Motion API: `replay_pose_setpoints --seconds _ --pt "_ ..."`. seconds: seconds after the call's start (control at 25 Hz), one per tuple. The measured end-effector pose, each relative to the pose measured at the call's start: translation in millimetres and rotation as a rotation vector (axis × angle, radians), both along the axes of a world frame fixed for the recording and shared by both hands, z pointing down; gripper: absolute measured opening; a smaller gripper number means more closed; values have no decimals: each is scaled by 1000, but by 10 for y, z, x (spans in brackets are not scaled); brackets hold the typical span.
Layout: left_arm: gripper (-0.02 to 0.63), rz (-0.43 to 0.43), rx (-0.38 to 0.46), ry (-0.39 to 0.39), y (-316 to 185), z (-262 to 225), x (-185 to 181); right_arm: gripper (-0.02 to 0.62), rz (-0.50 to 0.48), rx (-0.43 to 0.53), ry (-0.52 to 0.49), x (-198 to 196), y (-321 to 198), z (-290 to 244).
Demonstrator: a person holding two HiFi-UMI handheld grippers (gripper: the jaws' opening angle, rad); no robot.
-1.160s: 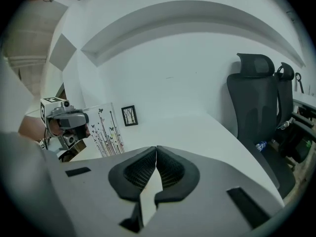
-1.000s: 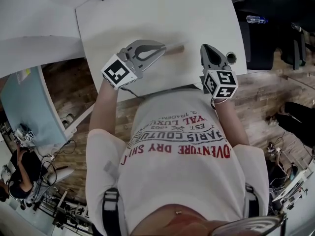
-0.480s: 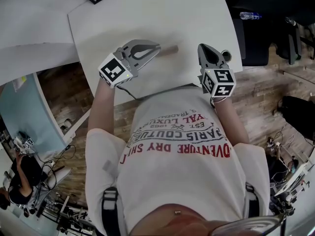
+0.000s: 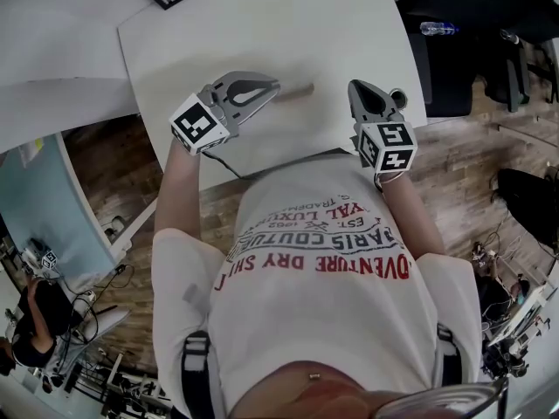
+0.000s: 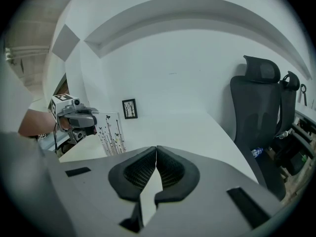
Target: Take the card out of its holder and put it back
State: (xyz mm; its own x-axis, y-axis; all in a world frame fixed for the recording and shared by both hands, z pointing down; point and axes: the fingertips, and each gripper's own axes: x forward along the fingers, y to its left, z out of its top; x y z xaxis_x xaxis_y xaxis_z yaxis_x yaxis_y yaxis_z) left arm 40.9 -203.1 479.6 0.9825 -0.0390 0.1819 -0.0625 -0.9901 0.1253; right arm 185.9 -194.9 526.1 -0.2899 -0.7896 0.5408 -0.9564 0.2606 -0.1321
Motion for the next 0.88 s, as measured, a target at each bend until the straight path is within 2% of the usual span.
replay_pose_setpoints --seconds 0.16,0.6,0.88 --pt "37 6 14 1 -11 -6 52 26 -17 -4 2 -32 25 12" --pt "37 9 -41 50 -23 13 74 25 -34 -27 5 -16 75 50" --pt "37 49 -52 71 -62 15 77 25 -58 -37 20 -21 128 48"
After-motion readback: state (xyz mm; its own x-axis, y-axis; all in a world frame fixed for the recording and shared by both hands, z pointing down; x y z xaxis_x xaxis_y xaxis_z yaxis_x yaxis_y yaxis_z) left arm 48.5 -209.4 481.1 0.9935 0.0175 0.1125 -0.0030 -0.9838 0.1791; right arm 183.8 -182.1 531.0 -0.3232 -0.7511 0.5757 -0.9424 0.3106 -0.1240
